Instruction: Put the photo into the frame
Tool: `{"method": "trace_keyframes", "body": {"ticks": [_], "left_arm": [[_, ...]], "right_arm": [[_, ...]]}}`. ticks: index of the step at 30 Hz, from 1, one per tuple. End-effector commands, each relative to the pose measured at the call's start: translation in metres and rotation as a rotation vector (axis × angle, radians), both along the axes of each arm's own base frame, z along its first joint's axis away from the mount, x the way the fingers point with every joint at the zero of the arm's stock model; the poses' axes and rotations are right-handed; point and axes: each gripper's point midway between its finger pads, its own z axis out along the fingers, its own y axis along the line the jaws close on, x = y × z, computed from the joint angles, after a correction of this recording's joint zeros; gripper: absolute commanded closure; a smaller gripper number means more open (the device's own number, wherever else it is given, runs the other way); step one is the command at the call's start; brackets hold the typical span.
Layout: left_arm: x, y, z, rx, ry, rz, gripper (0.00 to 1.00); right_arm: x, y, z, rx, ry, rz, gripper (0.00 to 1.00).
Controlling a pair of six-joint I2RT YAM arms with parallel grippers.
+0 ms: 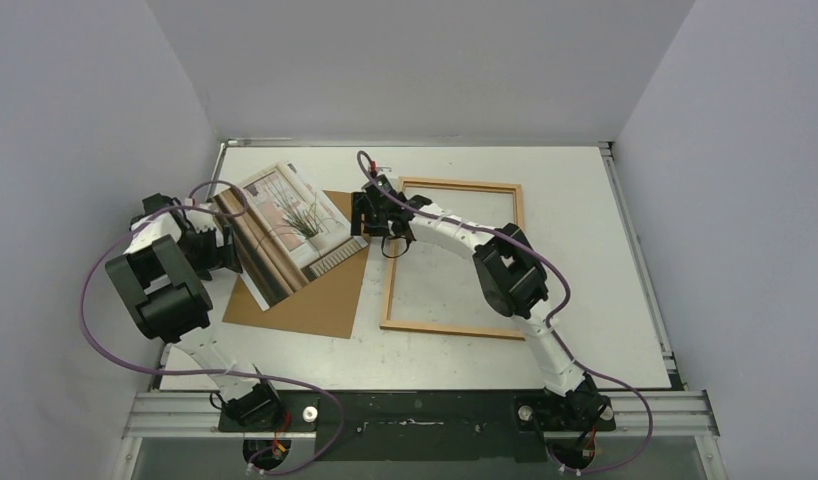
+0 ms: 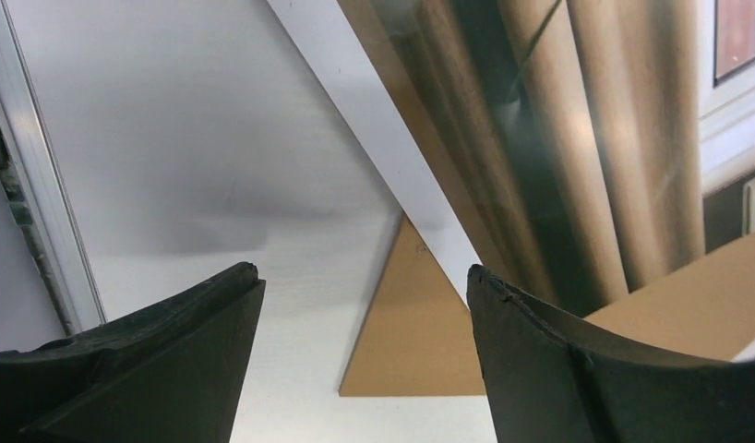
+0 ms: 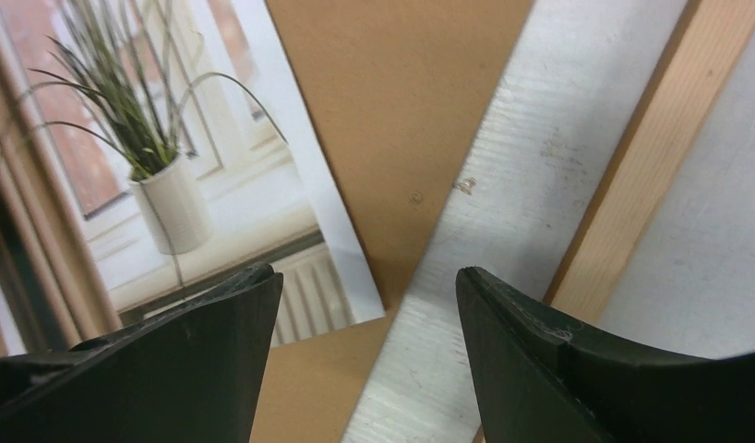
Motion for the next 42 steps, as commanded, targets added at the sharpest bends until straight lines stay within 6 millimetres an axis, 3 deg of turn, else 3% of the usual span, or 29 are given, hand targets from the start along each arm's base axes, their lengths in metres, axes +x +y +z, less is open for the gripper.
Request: {"method": "trace_keyframes", "body": {"ticks": [1, 4, 15, 19, 26, 34, 42], "left_arm": [[0.034, 0.013, 0.008, 0.118, -0.075, -0.029, 0.21], [0.045, 0.005, 0.003, 0.172, -0.078, -0.065, 0.22], [0.063, -0.012, -0.011, 0.228, -0.052, -0.124, 0.23], [0.062, -0.017, -0.014, 0.216, -0.047, -0.137, 0.24], [0.064, -0.045, -0.015, 0.185, -0.053, -0.197, 0.25], [0.063, -0.068, -0.013, 0.123, -0.053, -0.231, 0.26], [0.062, -0.073, -0.013, 0.137, -0.058, -0.248, 0.27]], "right_arm": [[0.024, 0.018, 0.051, 0.092, -0.084, 0.014, 0.29], [0.032, 0.02, 0.051, 0.11, -0.09, 0.014, 0.28], [0.044, 0.035, 0.012, 0.17, -0.019, 0.029, 0.27], [0.037, 0.035, 0.007, 0.19, 0.008, 0.036, 0.27], [0.016, 0.036, 0.004, 0.213, 0.044, 0.058, 0.27], [0.002, 0.035, 0.013, 0.216, 0.043, 0.073, 0.27], [-0.012, 0.029, 0.019, 0.282, 0.09, 0.067, 0.28]]}}
